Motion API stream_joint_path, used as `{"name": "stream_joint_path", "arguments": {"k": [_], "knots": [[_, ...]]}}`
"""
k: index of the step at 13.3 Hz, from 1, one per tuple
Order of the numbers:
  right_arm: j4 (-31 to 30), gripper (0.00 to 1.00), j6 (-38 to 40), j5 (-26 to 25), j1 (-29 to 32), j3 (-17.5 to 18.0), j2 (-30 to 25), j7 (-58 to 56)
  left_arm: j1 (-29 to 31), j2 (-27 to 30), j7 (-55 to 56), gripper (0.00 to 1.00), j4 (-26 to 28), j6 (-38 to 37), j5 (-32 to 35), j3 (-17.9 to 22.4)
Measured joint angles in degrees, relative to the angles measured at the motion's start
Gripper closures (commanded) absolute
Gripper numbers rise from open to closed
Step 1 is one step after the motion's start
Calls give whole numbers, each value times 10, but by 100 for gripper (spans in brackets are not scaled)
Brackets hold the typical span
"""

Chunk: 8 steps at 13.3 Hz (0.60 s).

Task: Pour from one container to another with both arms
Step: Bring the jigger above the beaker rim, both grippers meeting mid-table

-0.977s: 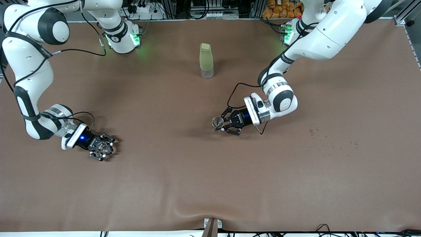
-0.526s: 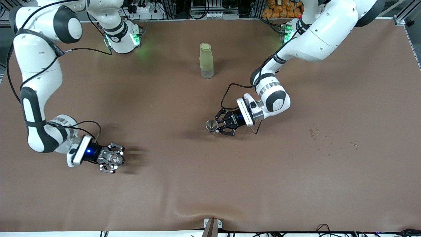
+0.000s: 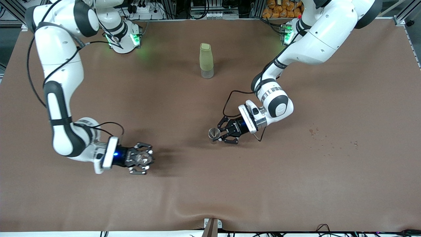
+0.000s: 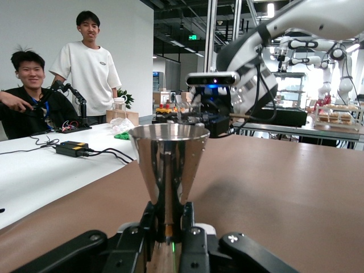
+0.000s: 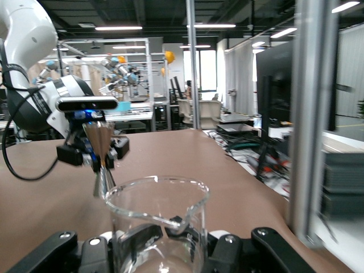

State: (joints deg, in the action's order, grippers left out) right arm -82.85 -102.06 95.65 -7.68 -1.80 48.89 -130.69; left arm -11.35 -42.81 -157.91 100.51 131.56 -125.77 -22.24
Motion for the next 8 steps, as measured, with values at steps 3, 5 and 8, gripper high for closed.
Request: {"name": "stream_joint_path", "arguments": {"k": [3,5,8], "knots": [[0,100,-43,30,-49,9,-23,16,-8,-3,0,100,-6,1,4,2],[0,100,-56,36,-73,14,-35,31,-8,-4,-1,100,-7,1,4,4],[-3,100,-61,39,-91,18,-52,41,-8,-4,-1,100,-8,1,4,6]]}}
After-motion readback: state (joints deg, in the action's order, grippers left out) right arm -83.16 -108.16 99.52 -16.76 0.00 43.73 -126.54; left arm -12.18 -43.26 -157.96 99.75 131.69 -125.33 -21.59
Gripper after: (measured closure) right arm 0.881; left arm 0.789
